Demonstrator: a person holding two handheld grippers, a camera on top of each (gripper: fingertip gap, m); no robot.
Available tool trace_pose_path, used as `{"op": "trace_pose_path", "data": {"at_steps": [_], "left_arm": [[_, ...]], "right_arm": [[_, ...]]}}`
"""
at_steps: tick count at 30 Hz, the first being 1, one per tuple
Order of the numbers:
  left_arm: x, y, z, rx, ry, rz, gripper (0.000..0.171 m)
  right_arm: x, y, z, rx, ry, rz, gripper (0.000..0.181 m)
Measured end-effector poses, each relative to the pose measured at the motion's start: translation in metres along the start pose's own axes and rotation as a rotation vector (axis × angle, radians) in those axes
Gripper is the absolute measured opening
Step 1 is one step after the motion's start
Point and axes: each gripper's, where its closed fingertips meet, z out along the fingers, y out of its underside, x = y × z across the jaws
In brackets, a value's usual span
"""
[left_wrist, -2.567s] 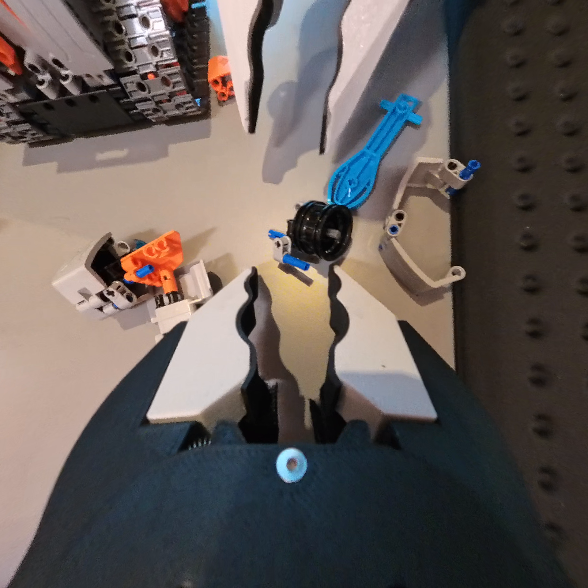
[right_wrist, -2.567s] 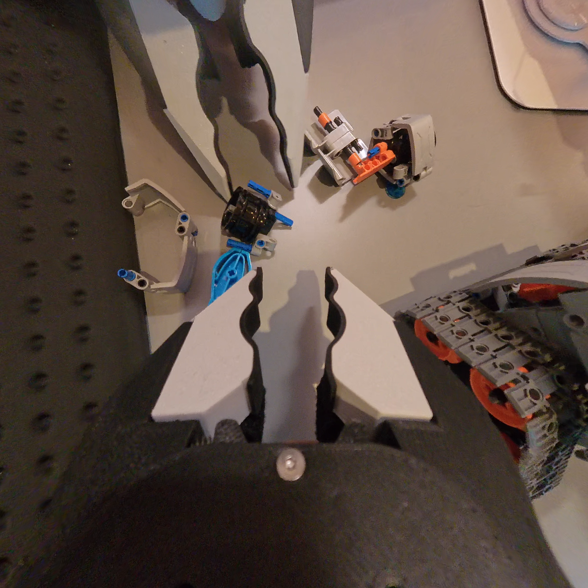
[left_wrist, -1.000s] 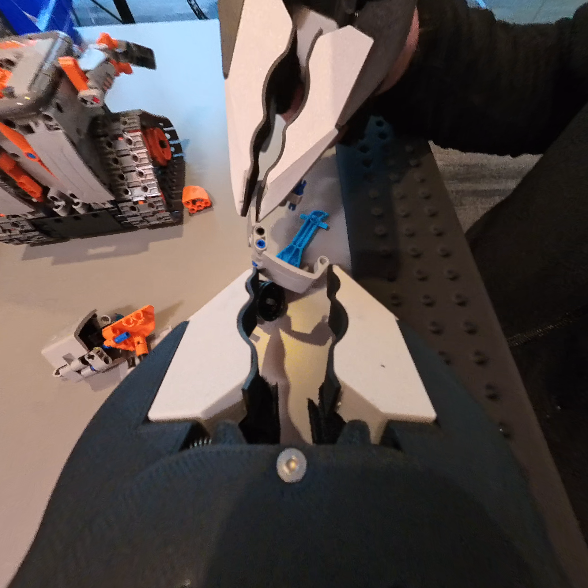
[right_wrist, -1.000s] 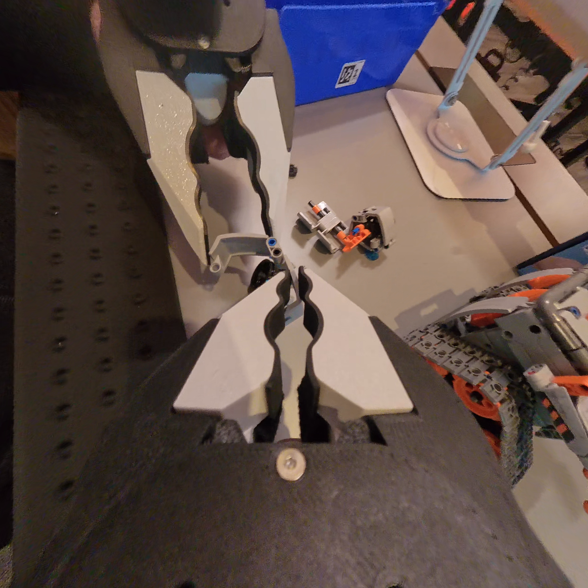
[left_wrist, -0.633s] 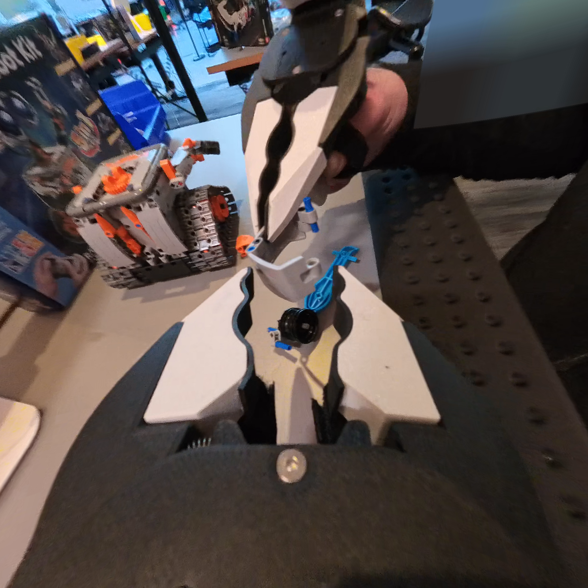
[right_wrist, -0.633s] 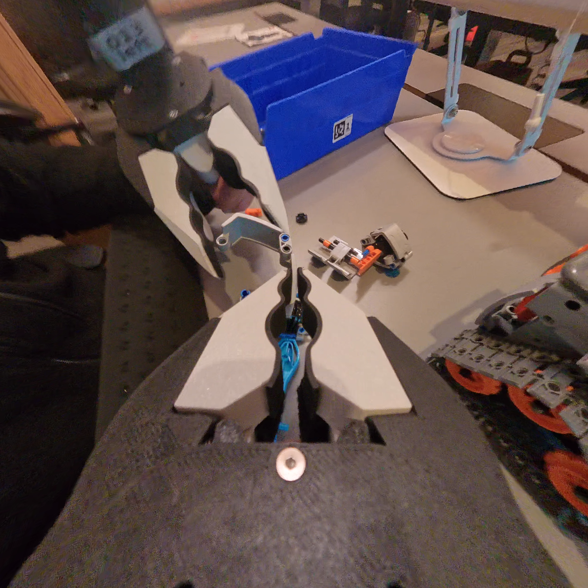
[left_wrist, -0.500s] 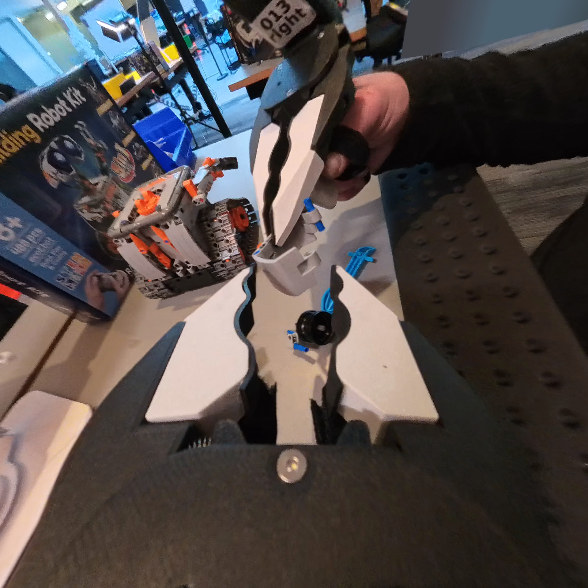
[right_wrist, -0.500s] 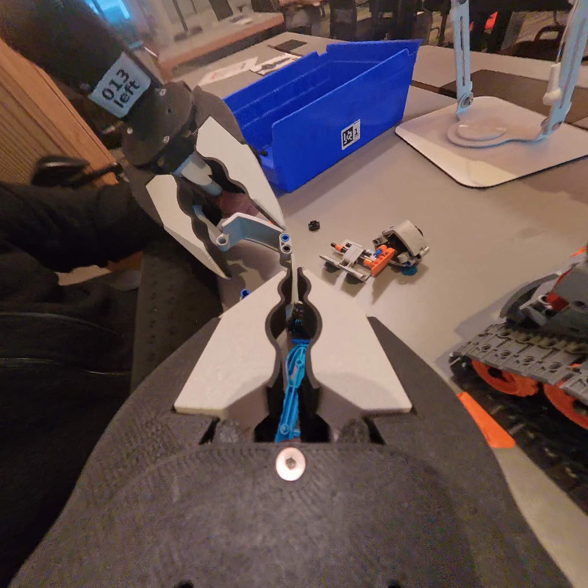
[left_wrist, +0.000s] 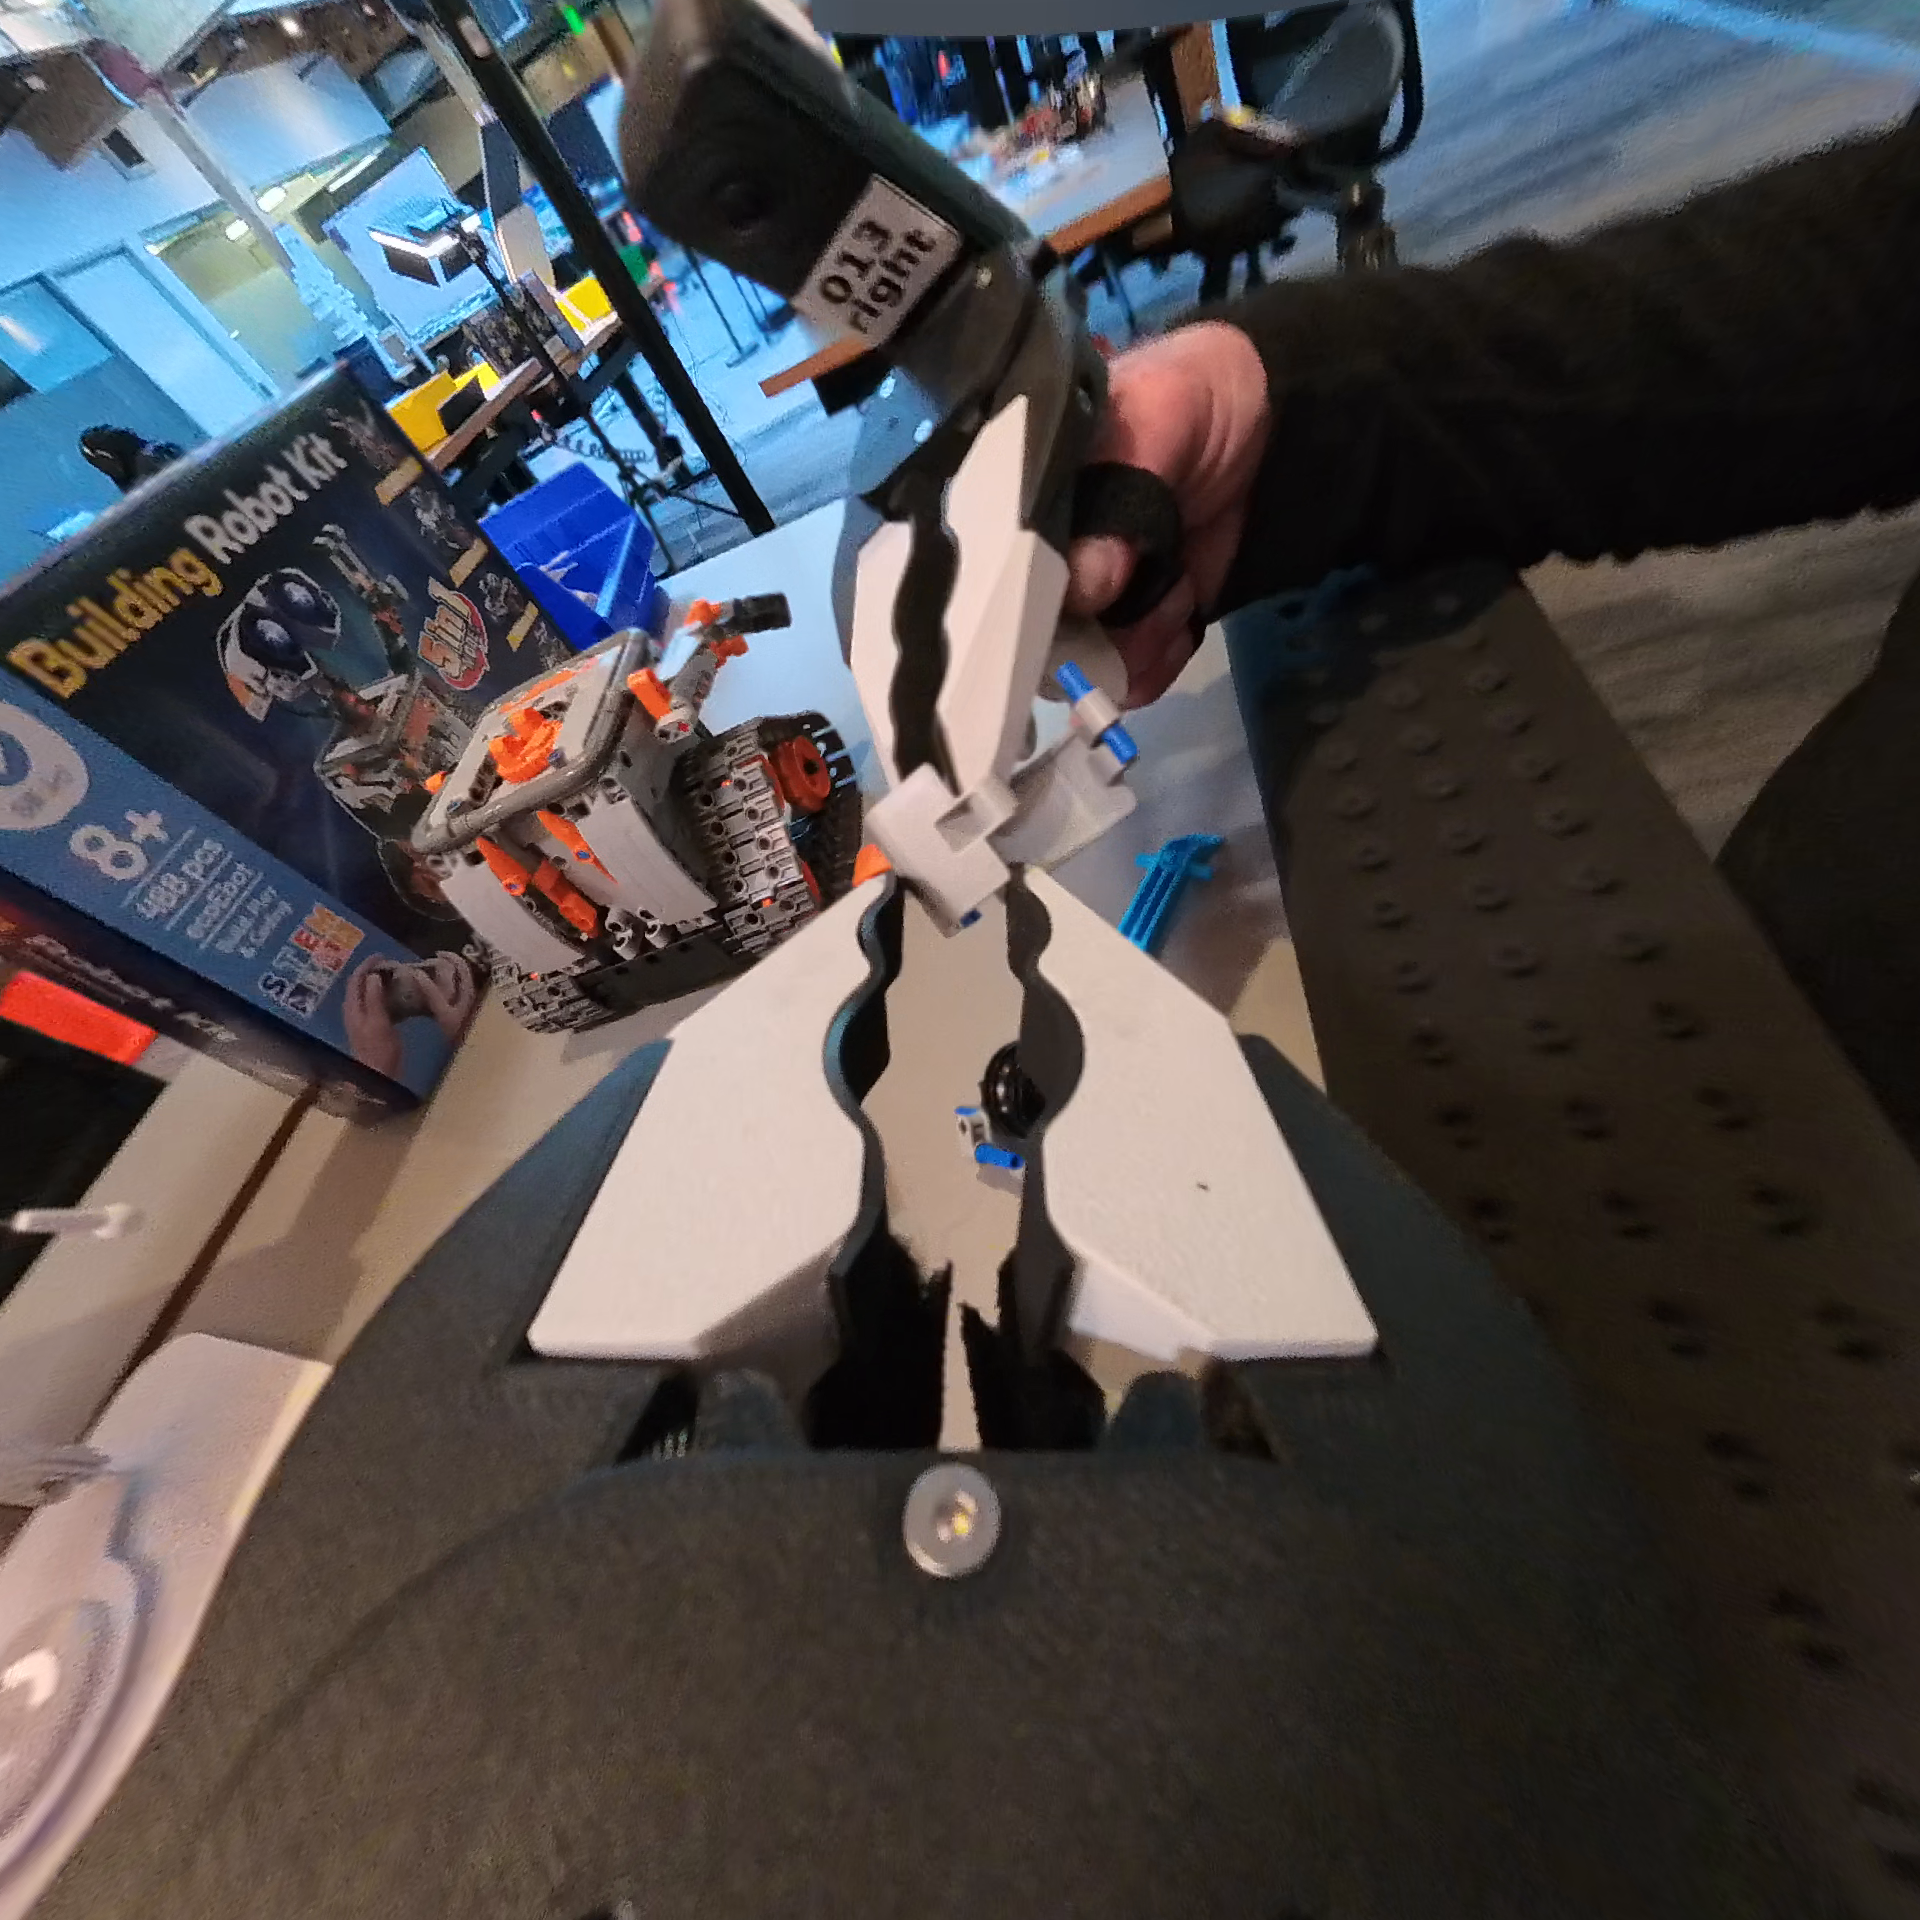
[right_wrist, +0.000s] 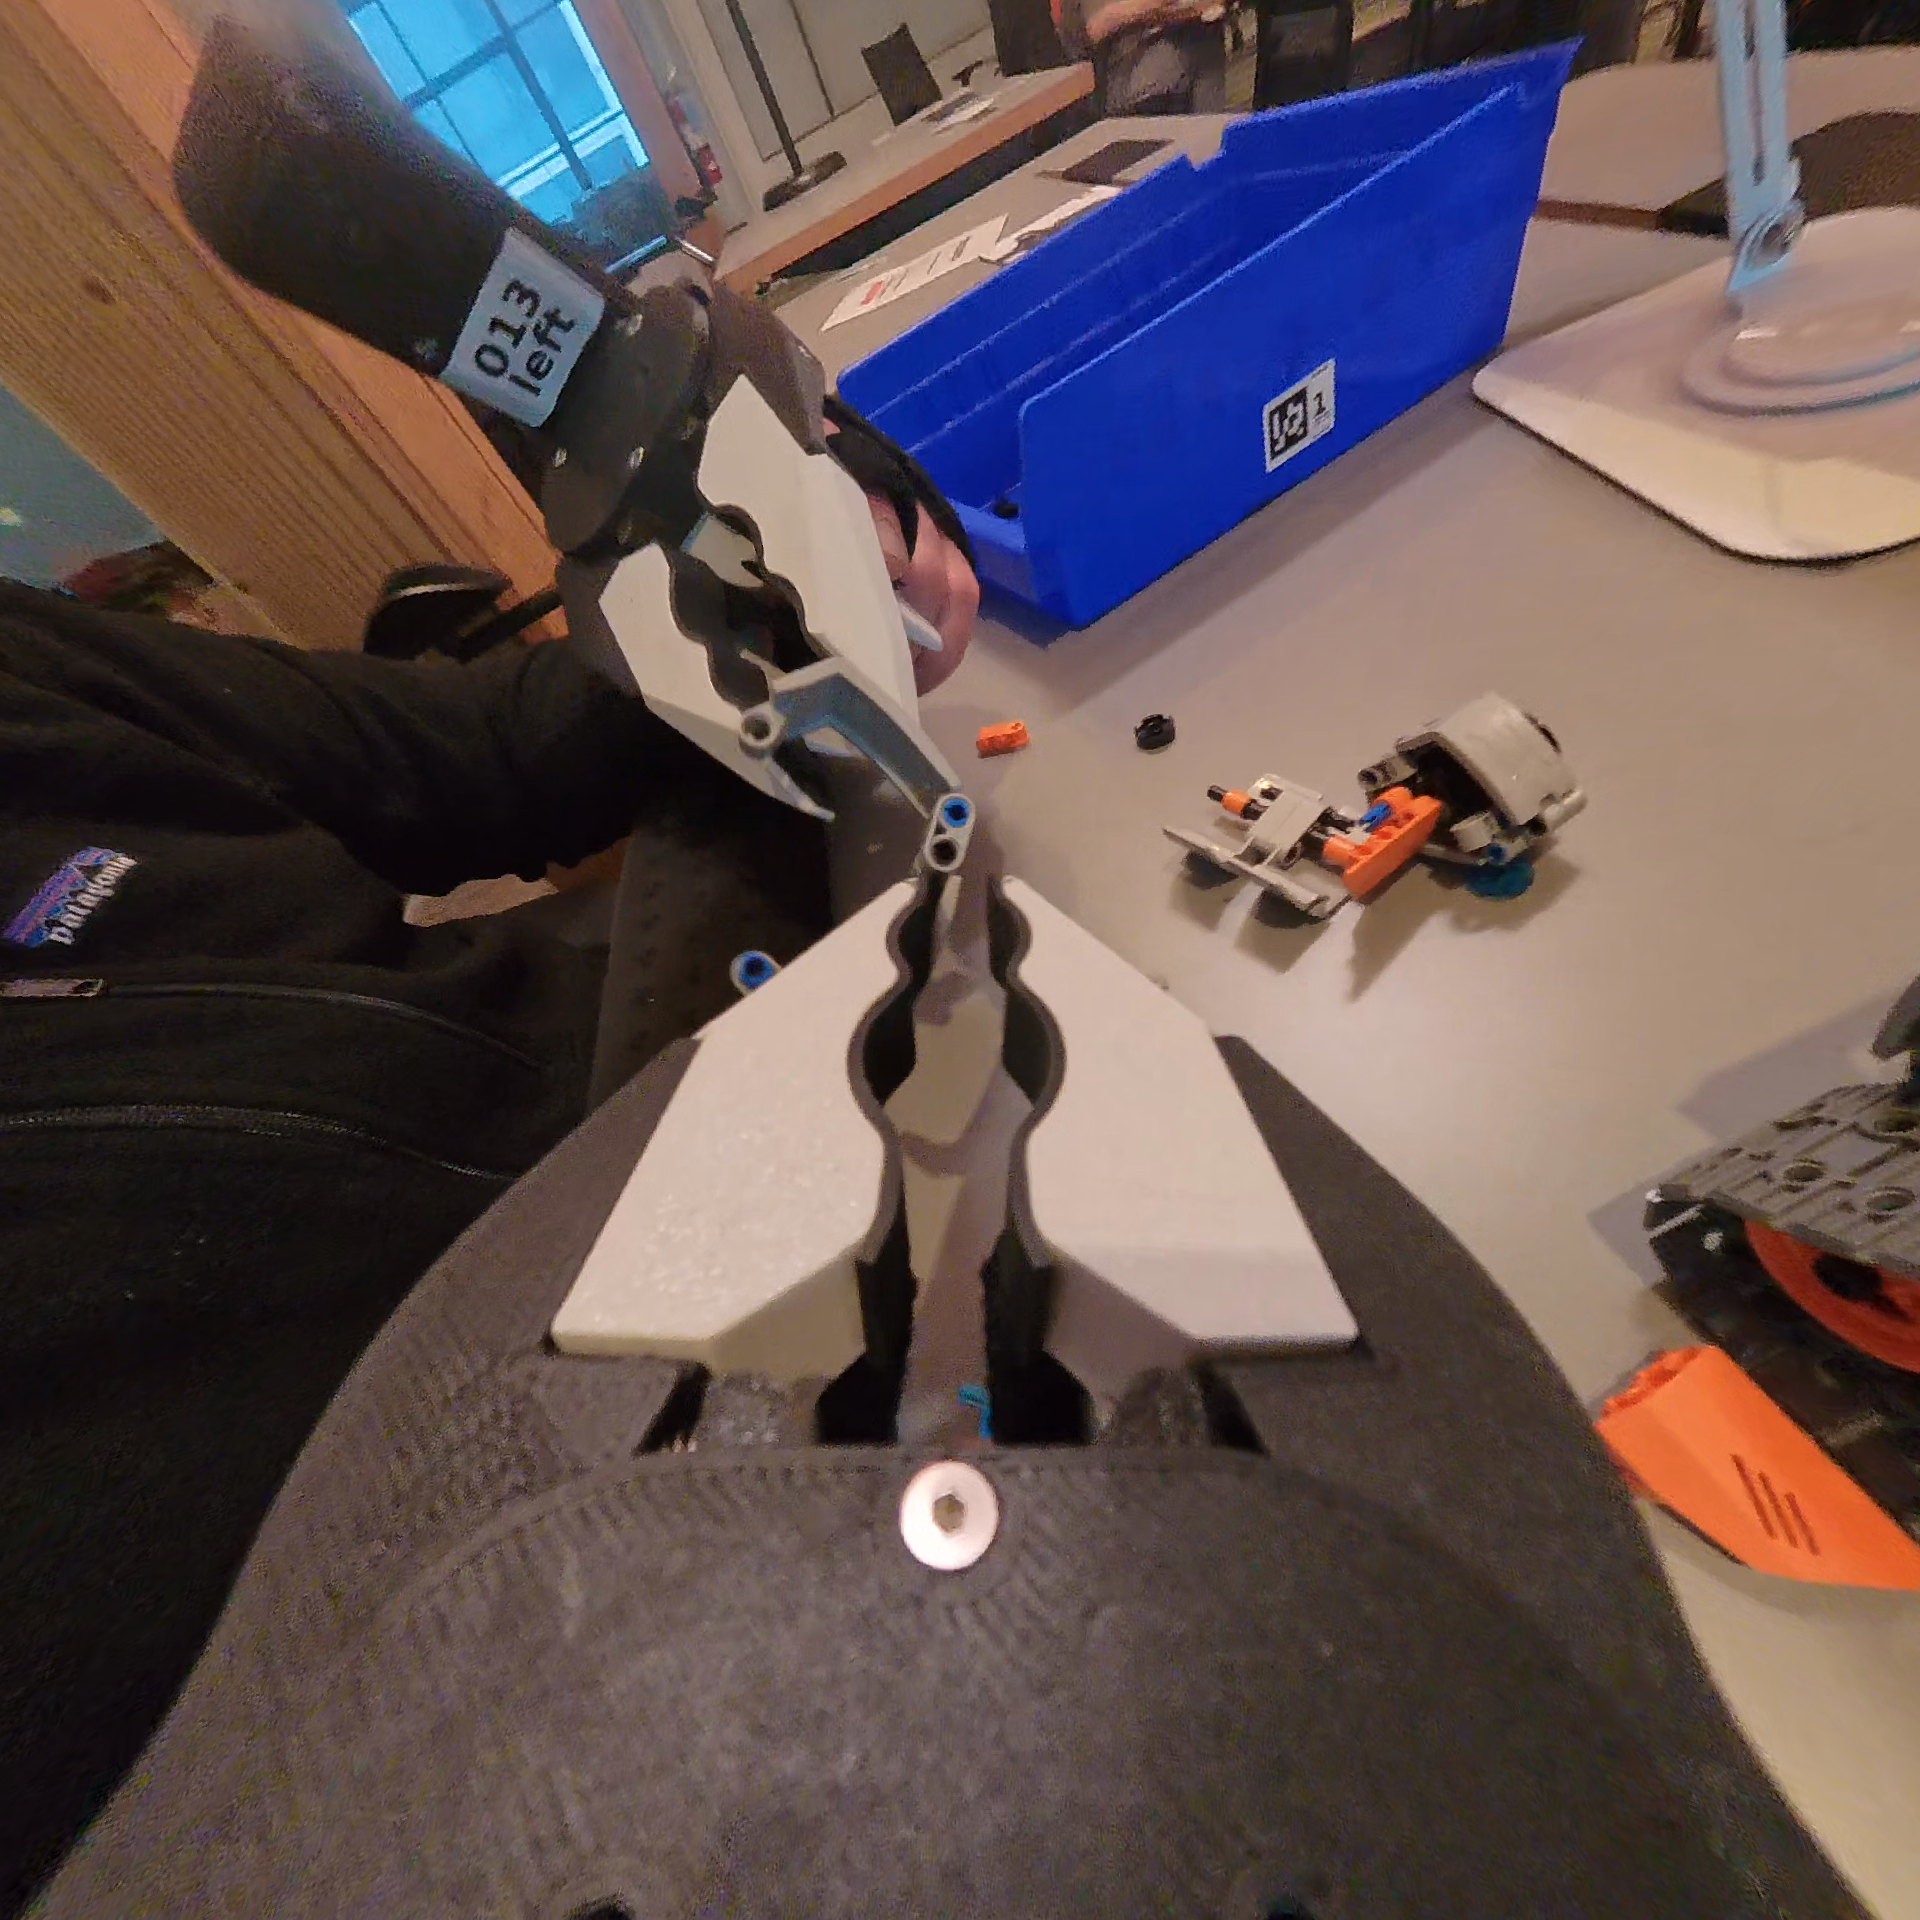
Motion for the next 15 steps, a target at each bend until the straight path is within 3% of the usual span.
{"op": "trace_pose_path", "data": {"at_steps": [6,9,15], "left_arm": [[-0.012,0.002,-0.001,0.026,-0.002,-0.151,0.009],[-0.017,0.002,-0.001,0.035,0.001,-0.219,0.003],[-0.025,0.006,-0.004,0.049,0.004,-0.305,0.003]], "right_arm": [[-0.002,-0.011,-0.011,0.056,0.022,-0.092,0.012],[-0.027,-0.023,-0.021,0.113,-0.038,-0.228,0.01],[-0.046,-0.005,-0.011,0.011,-0.056,-0.366,0.018]]}}
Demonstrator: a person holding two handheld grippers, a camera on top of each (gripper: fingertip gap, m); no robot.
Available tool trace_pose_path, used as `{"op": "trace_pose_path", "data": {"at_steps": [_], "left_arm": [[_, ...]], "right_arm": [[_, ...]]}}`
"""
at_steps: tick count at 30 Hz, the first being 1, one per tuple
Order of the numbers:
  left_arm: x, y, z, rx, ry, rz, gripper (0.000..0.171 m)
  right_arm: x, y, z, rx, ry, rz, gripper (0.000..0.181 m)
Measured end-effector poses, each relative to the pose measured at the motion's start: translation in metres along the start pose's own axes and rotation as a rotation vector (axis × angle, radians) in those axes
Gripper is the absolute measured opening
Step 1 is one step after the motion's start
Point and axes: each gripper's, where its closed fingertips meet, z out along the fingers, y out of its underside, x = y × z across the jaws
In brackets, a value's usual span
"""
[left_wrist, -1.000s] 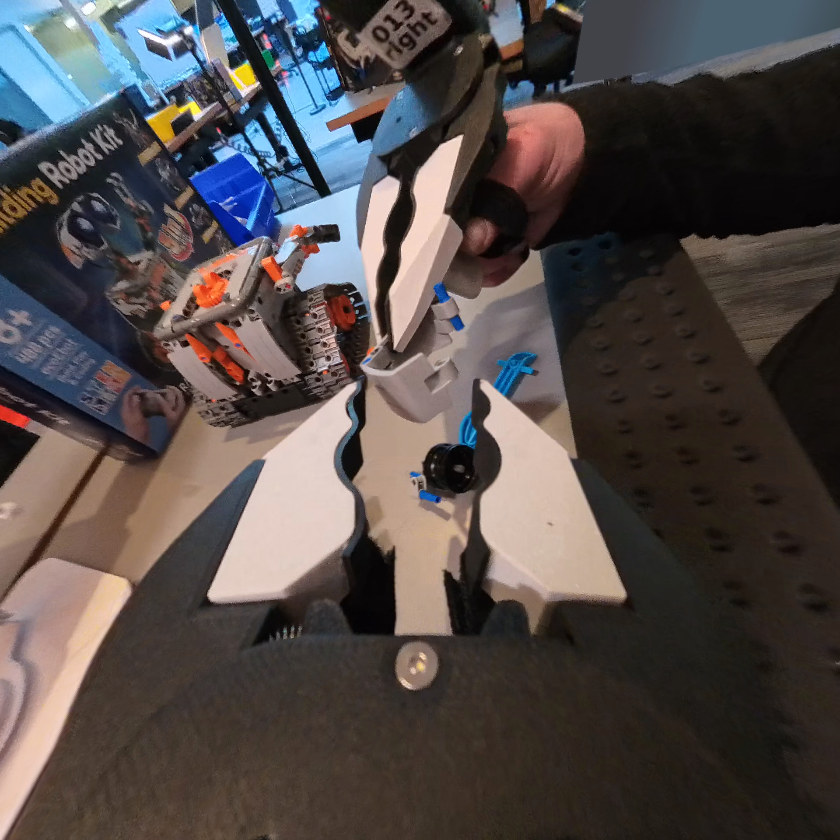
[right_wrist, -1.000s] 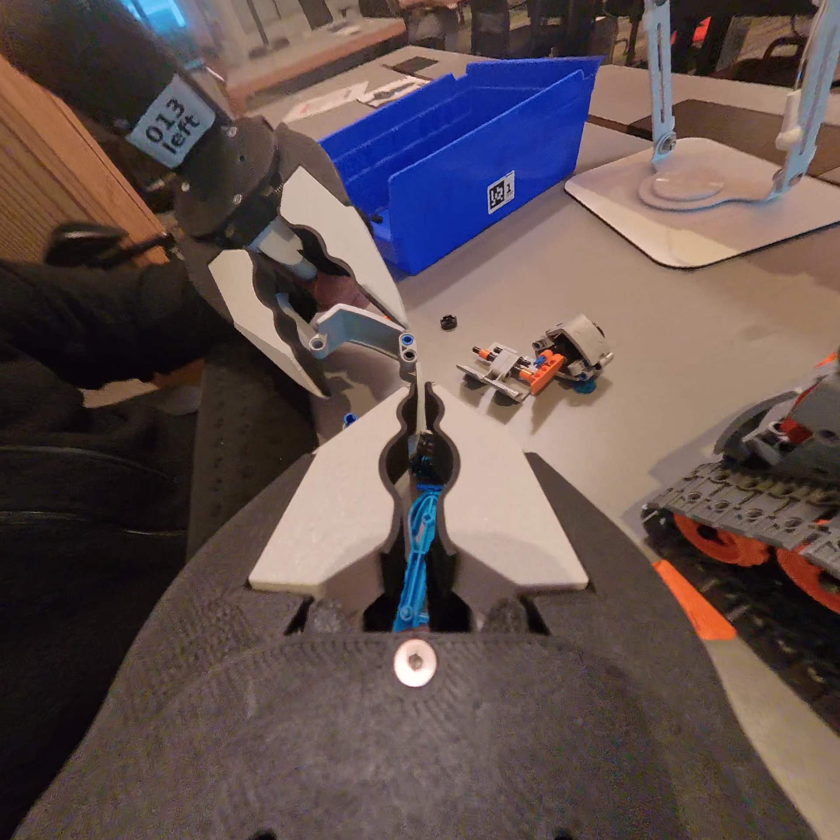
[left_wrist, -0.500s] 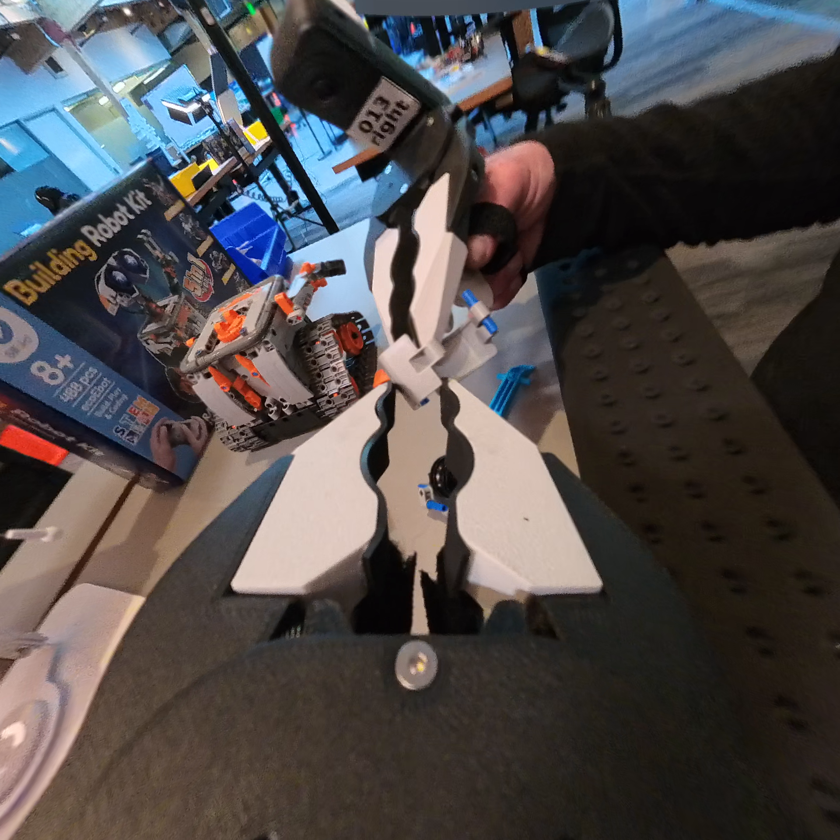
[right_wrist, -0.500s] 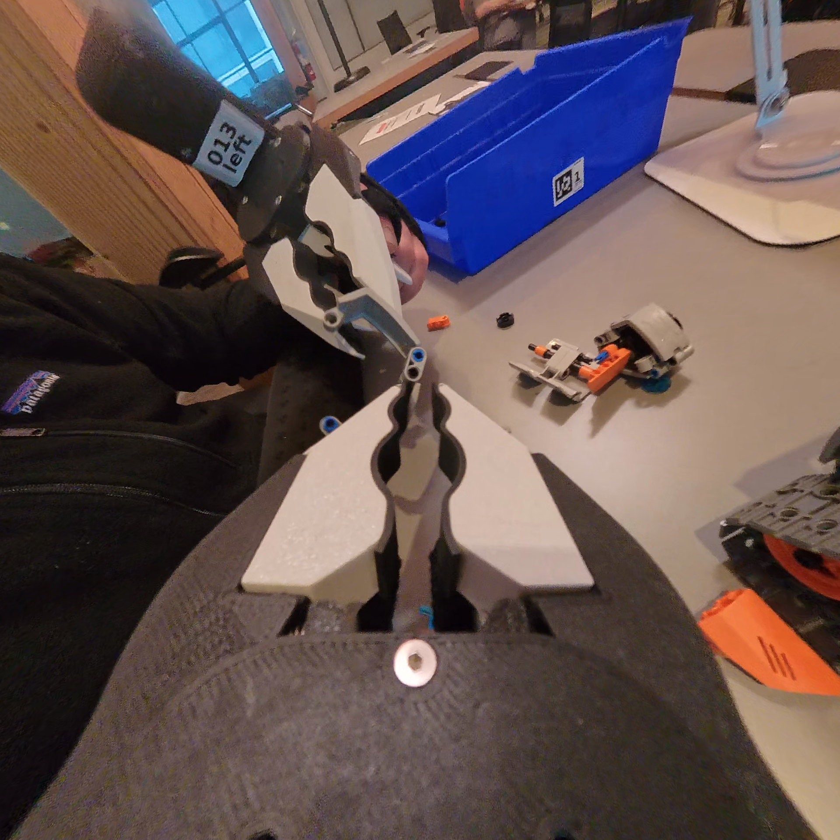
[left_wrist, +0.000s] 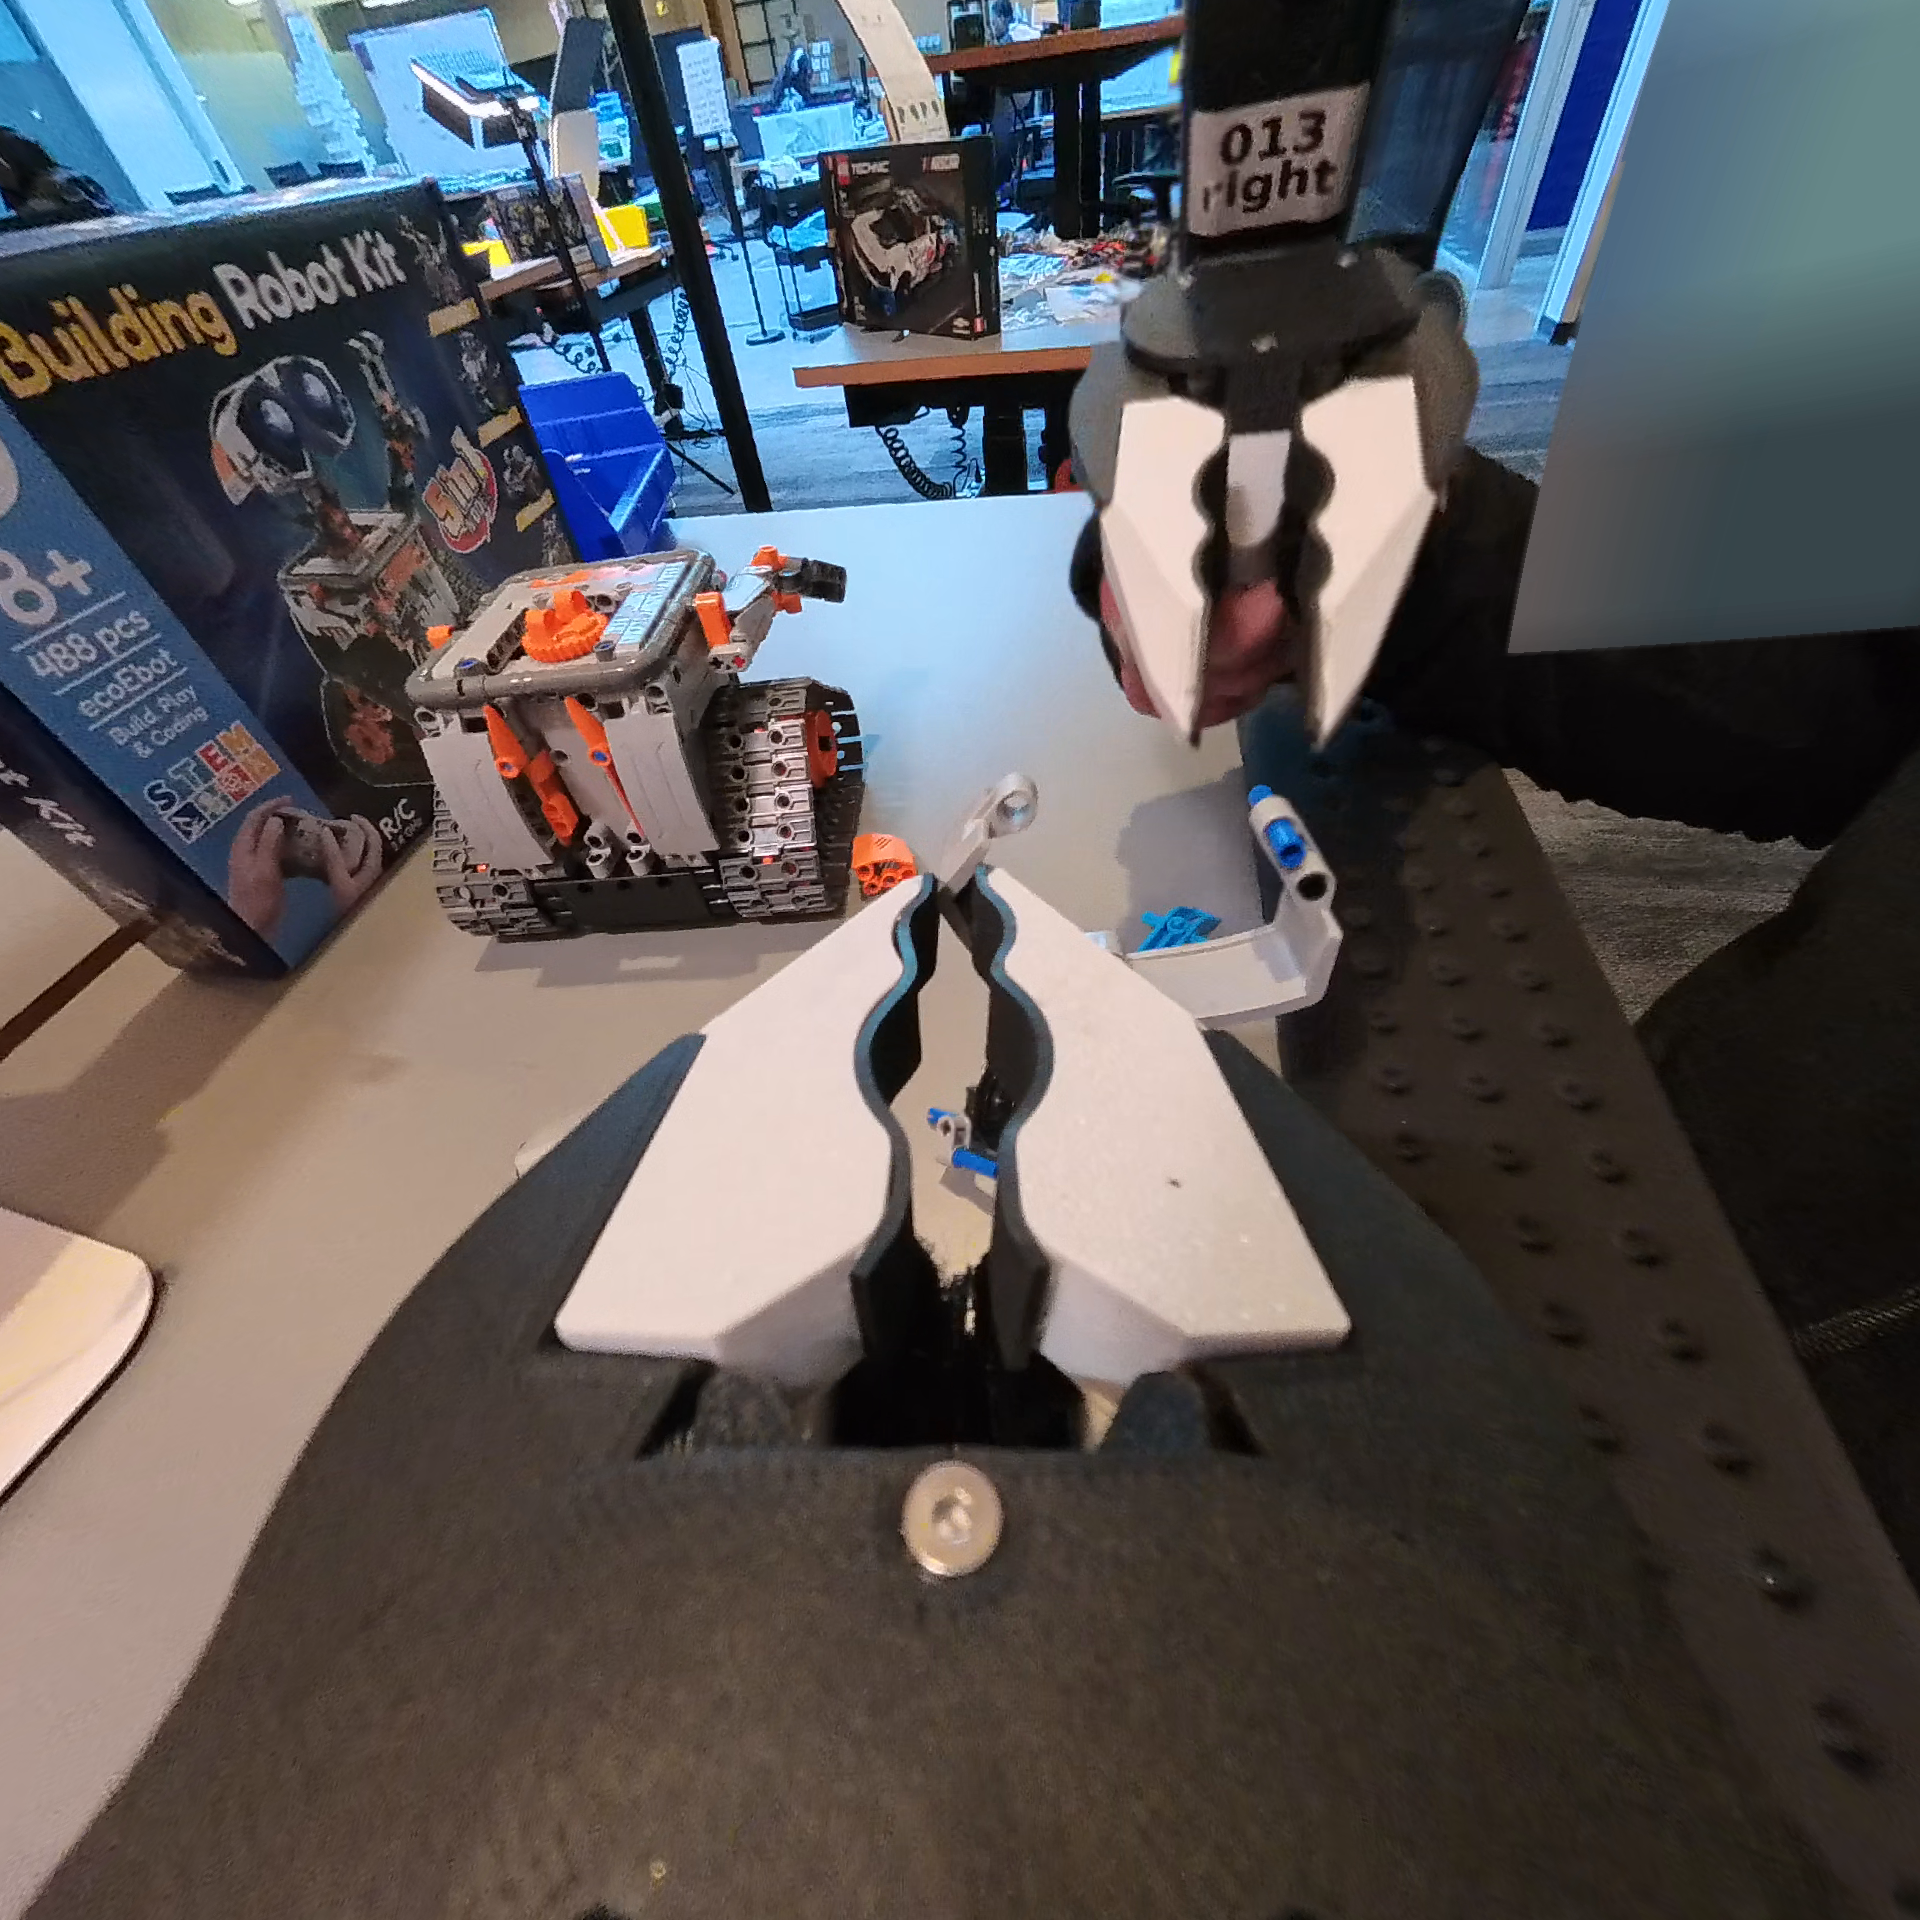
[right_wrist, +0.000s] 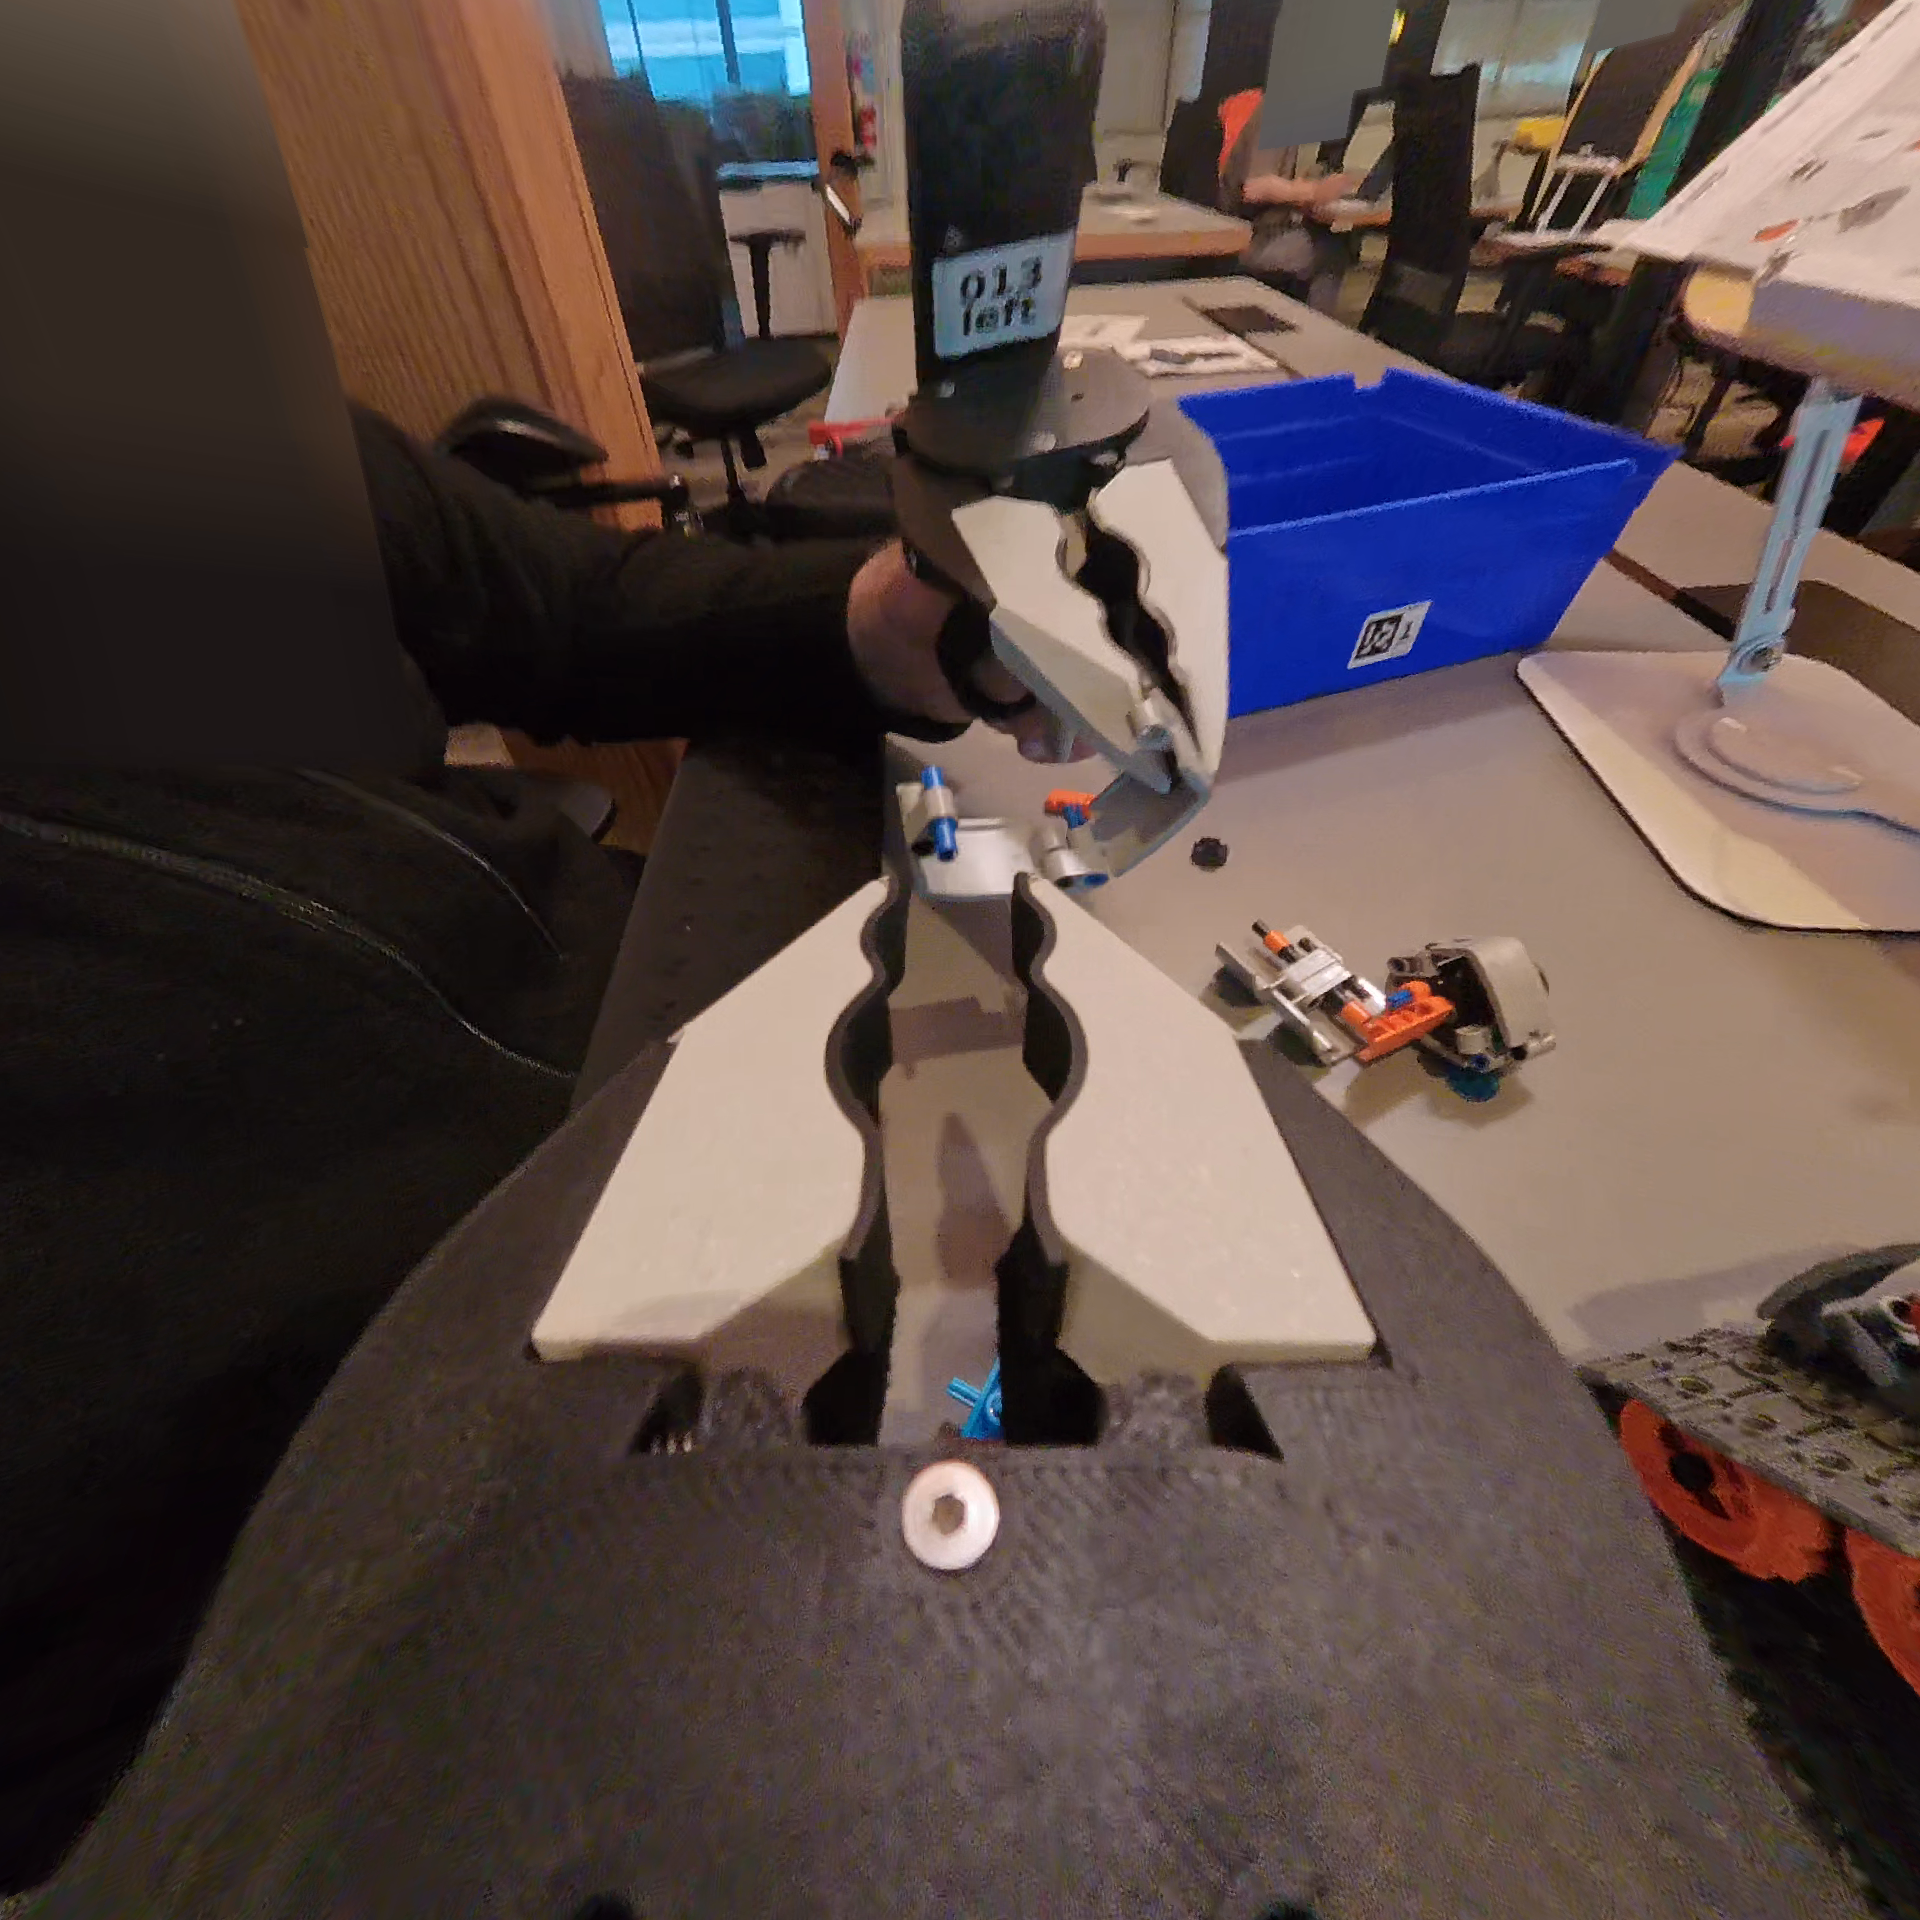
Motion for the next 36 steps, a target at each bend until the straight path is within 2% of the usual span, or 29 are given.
{"op": "trace_pose_path", "data": {"at_steps": [5,7,11,21,27,29,31,33,36], "left_arm": [[0.002,0.0,0.001,0.0,-0.002,0.017,0.003],[0.002,-0.001,0.002,0.001,-0.007,0.022,0.003],[0.0,-0.001,0.001,0.006,-0.016,0.022,0.003],[0.014,0.0,0.006,-0.035,-0.043,0.225,0.004],[0.015,-0.002,0.001,-0.02,-0.016,0.18,0.003],[0.013,-0.006,-0.002,0.011,-0.01,0.131,0.003],[0.008,-0.016,-0.009,0.076,-0.007,0.082,0.003],[0.005,-0.024,-0.015,0.133,-0.015,0.079,0.003],[0.015,-0.039,-0.021,0.182,-0.058,0.221,0.003]], "right_arm": [[-0.006,0.003,0.018,-0.039,0.001,-0.035,0.018],[-0.006,0.001,0.021,-0.028,0.004,-0.039,0.009],[-0.006,-0.001,0.024,-0.018,0.005,-0.026,0.007],[-0.001,-0.004,0.018,0.035,-0.023,0.077,0.002],[-0.006,0.002,0.024,-0.007,-0.018,0.034,0.002],[-0.005,0.002,0.024,-0.003,-0.008,0.029,0.009],[-0.001,-0.006,0.019,0.049,-0.006,0.072,0.017],[0.013,-0.012,0.013,0.112,0.019,0.173,0.017],[0.022,-0.018,0.01,0.199,-0.022,0.316,0.014]]}}
